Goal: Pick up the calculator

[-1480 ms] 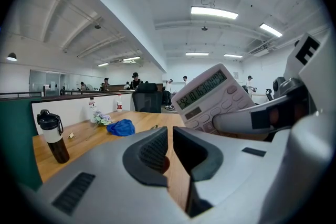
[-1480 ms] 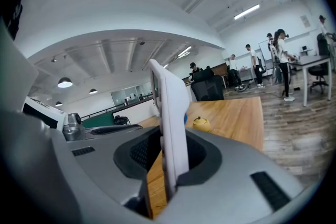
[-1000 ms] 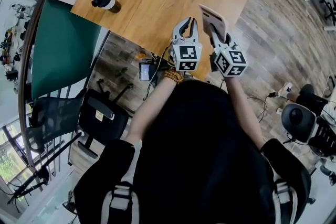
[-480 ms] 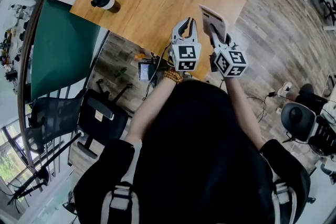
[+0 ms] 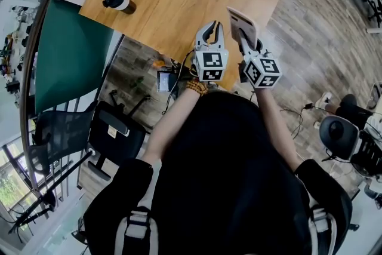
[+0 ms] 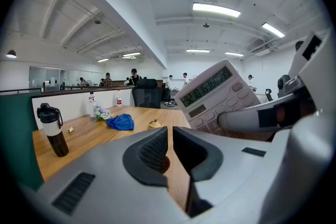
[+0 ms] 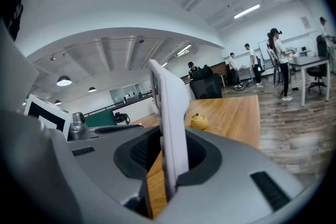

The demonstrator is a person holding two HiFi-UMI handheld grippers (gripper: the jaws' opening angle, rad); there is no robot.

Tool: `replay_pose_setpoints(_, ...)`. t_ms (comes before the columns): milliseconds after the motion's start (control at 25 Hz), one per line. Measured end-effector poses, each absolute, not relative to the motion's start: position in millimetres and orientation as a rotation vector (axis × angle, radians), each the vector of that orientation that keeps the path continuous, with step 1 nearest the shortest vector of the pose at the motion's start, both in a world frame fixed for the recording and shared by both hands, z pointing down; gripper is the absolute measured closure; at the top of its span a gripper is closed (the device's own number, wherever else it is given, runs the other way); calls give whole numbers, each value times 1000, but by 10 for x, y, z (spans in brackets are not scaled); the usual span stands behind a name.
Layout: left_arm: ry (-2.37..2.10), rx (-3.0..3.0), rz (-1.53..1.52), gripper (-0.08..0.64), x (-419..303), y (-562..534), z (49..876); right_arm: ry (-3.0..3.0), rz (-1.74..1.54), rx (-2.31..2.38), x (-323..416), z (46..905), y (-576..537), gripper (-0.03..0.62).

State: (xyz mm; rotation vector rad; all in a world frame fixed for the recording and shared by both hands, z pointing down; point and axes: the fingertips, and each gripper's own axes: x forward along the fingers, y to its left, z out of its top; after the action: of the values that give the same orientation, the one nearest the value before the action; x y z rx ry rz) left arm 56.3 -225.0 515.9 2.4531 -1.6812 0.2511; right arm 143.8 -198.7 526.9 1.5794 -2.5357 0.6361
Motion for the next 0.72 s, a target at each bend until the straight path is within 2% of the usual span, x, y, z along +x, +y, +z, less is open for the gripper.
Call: replay_pose_setpoints(720, -1677, 2428, 266, 511, 528, -2228, 5235, -2521, 633, 1556, 1421, 5325, -1948, 506)
